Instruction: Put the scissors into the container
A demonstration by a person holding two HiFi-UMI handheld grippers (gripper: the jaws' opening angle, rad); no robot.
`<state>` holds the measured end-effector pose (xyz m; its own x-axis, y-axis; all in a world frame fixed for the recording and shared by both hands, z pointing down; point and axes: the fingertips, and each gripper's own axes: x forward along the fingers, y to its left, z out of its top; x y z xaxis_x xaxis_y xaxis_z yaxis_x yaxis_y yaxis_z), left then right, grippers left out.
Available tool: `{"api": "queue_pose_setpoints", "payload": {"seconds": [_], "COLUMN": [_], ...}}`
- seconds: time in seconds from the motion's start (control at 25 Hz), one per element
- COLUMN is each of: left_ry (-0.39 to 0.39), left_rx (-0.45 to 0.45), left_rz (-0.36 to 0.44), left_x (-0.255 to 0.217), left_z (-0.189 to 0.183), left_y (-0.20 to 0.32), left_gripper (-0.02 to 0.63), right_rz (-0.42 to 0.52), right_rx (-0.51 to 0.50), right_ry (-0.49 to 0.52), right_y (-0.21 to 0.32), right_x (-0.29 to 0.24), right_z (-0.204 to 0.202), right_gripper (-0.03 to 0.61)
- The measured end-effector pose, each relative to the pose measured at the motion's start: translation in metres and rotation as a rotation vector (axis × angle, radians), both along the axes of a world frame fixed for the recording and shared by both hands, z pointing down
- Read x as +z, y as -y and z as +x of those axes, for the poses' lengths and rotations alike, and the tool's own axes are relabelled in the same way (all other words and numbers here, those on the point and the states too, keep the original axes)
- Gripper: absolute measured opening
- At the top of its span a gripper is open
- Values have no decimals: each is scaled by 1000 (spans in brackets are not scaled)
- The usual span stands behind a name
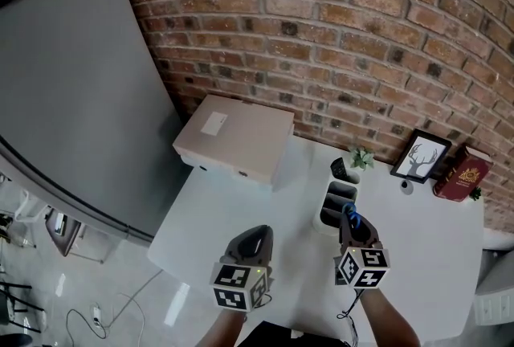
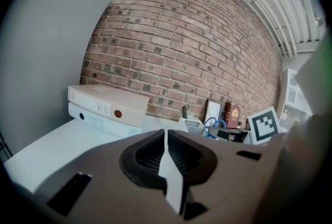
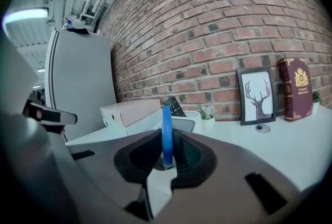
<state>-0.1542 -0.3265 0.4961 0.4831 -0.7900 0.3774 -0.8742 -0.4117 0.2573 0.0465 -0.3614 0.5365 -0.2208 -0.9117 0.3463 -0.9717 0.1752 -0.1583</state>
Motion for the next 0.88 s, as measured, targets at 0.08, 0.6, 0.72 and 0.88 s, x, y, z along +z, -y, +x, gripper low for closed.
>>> {"api": "queue_pose_setpoints", "payload": {"seconds": [0.08, 0.6, 0.72, 0.88], "left_ry": [1, 10, 10, 11], "left_rx": [-5, -9, -6, 0], "left_rz": [1, 2, 2, 3], "left_x": [-1, -2, -1, -1], "left_z": [-2, -3, -1, 1], "left_y": [0, -8, -11, -15], "left_gripper": [25, 25, 25, 25], "right_rz": [-5, 9, 5, 6], "right_rx": [1, -10, -2, -4], "right_ry": [-12, 14, 14, 15], "right_y": [-1, -12, -18, -29], "right_x": [3, 4, 5, 4], "right_z": [0, 1, 3, 2], "right_gripper": [51, 120, 132, 137]}}
